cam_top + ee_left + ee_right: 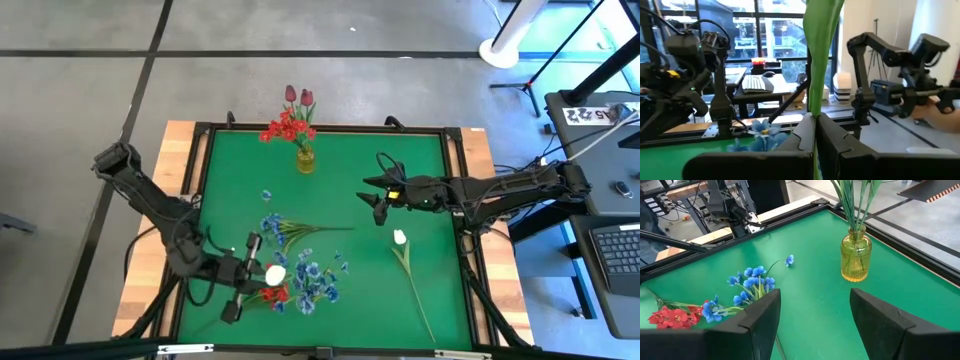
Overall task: Sort flowers into vase by color
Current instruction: Put the top white tulip into the transparent vase, then put the white tulip into the transparent vase
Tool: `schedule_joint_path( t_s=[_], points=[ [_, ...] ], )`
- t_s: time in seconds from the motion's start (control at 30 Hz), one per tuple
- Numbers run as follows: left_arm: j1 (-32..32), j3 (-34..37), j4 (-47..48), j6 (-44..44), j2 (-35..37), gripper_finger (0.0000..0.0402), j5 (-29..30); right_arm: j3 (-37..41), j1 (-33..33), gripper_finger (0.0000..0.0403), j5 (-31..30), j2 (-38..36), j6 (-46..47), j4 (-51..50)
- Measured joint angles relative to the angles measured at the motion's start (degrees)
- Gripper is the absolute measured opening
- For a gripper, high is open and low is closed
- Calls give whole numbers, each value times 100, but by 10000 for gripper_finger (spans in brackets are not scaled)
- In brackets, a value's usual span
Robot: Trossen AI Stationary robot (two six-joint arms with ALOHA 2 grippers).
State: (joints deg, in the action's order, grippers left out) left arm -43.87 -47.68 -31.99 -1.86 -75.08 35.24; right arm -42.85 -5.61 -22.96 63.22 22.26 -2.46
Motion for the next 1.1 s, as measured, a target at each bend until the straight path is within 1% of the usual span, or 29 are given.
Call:
schedule_joint_path(
  t_s=[0.1,0.23,0.37,0.53,0.6,0.7,0.93,1.1],
  points=[
    [80,0,-129,72,-114,0,-65,0,0,237,1,0,0,1],
    [202,0,-180,138,-220,0,-290,0,0,237,1,0,-2,2],
    [301,0,27,179,-304,0,-298,0,0,237,1,0,-2,0],
    [327,0,58,176,-414,1,-291,0,0,236,2,0,-4,-2],
    [334,0,148,167,-442,9,-245,0,0,237,2,0,-4,-2],
    [372,0,211,179,-433,36,-125,0,0,237,0,0,-2,4],
    [369,0,498,174,-429,127,-122,0,0,237,2,0,-2,130],
    [247,0,697,321,-400,186,-120,-2,0,237,4,0,-3,153]
  ],
)
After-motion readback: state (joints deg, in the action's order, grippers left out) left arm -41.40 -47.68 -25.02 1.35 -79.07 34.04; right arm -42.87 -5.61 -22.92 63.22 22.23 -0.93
